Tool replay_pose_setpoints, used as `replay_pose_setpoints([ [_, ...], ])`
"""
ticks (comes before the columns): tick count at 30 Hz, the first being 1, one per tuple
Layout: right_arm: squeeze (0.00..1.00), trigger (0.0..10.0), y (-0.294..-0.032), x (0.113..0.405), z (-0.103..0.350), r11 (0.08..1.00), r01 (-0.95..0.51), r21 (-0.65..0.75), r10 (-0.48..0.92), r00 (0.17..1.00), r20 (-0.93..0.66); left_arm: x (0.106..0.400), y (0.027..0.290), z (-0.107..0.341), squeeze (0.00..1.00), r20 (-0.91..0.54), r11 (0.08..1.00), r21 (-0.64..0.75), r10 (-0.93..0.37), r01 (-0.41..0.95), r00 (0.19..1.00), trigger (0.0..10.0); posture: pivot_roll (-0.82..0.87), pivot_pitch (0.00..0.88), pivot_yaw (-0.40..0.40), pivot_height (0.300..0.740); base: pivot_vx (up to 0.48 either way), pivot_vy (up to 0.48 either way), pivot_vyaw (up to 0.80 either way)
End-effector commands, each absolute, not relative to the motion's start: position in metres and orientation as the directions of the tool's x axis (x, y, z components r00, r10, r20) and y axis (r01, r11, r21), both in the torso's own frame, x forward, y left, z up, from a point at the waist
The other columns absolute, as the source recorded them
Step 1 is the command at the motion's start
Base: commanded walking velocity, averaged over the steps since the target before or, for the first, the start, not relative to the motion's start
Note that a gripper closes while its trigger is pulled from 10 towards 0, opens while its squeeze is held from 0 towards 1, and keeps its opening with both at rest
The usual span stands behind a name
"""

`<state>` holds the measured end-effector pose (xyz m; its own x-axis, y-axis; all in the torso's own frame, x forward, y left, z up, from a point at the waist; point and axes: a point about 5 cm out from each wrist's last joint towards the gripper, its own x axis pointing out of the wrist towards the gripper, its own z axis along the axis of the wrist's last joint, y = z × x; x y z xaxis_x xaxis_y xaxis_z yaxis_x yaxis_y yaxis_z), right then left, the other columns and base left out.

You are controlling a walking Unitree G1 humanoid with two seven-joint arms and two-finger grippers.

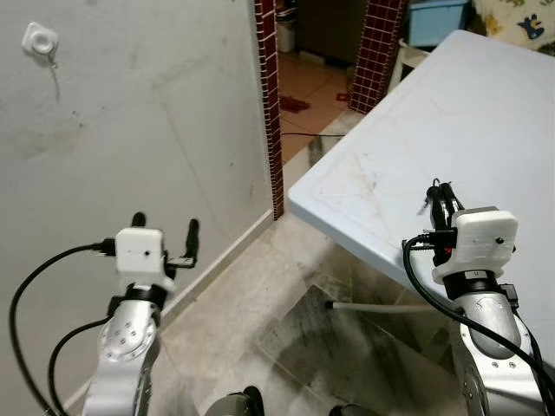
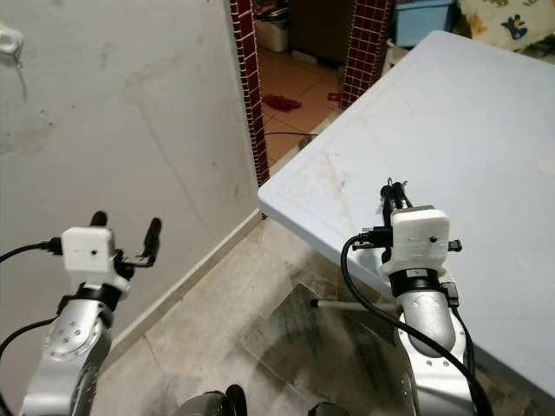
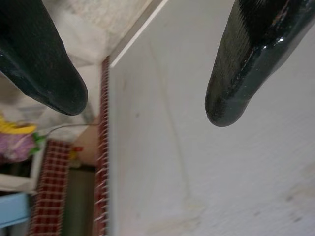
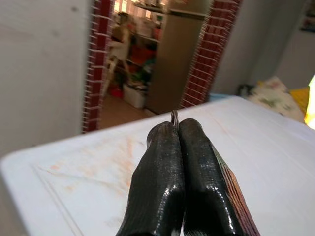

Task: Hang keys on a hook

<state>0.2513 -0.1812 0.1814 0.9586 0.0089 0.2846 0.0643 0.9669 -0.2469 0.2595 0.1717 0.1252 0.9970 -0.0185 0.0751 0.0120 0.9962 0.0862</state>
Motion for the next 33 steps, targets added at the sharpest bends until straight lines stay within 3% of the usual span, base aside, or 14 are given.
replay_pose_setpoints([
  [1,0.00,0.0,-0.178,0.252,0.187,0.966,0.064,-0.250,0.015,0.953,0.304,0.257,0.170,0.125,0.00,0.057,0.995,0.103,-0.019,0.013,0.998,10.0,-0.08,0.160,0.065,0.740,0.000,0.000,0.80],
  [12,0.00,0.0,-0.170,0.259,0.190,0.972,0.050,-0.230,0.023,0.952,0.307,0.260,0.173,0.127,0.00,0.034,0.994,0.098,0.037,-0.041,0.999,10.0,-0.07,0.163,0.056,0.740,0.000,0.000,0.80],
  [33,0.00,0.0,-0.167,0.263,0.192,0.975,0.032,-0.220,0.038,0.950,0.309,0.259,0.168,0.125,0.00,0.016,0.996,0.086,0.001,-0.003,1.000,10.0,-0.07,0.157,0.054,0.740,0.000,0.000,0.80],
])
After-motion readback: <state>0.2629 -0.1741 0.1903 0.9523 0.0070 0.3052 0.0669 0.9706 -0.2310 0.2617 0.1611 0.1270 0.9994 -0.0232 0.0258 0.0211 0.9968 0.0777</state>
